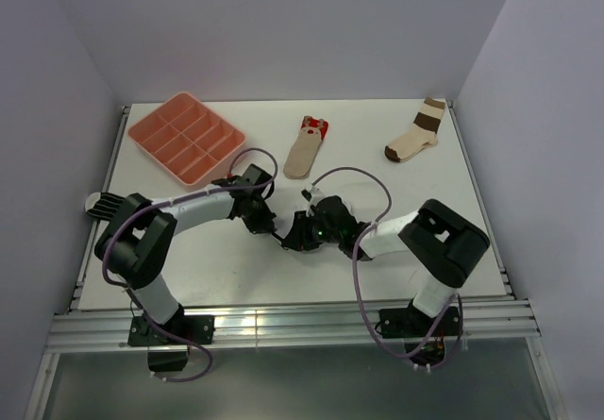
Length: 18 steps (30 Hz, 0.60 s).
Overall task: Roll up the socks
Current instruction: Roll the sock at the center of the board.
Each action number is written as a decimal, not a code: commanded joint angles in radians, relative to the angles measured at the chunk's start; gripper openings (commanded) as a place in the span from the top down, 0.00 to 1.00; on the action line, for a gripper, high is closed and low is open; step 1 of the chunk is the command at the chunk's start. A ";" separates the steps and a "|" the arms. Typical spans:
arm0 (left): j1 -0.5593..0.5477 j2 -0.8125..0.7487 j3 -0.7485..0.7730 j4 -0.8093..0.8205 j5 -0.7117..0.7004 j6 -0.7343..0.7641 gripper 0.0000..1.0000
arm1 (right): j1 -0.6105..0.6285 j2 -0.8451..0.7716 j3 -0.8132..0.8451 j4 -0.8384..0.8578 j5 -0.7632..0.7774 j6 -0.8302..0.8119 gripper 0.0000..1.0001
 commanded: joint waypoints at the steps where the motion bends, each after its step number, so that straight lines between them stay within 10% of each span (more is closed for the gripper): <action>1: -0.004 0.082 0.068 -0.188 -0.055 0.079 1.00 | 0.053 -0.097 -0.019 -0.152 0.227 -0.118 0.59; 18: -0.027 0.219 0.226 -0.345 -0.080 0.184 1.00 | 0.379 -0.136 0.134 -0.310 0.812 -0.388 0.46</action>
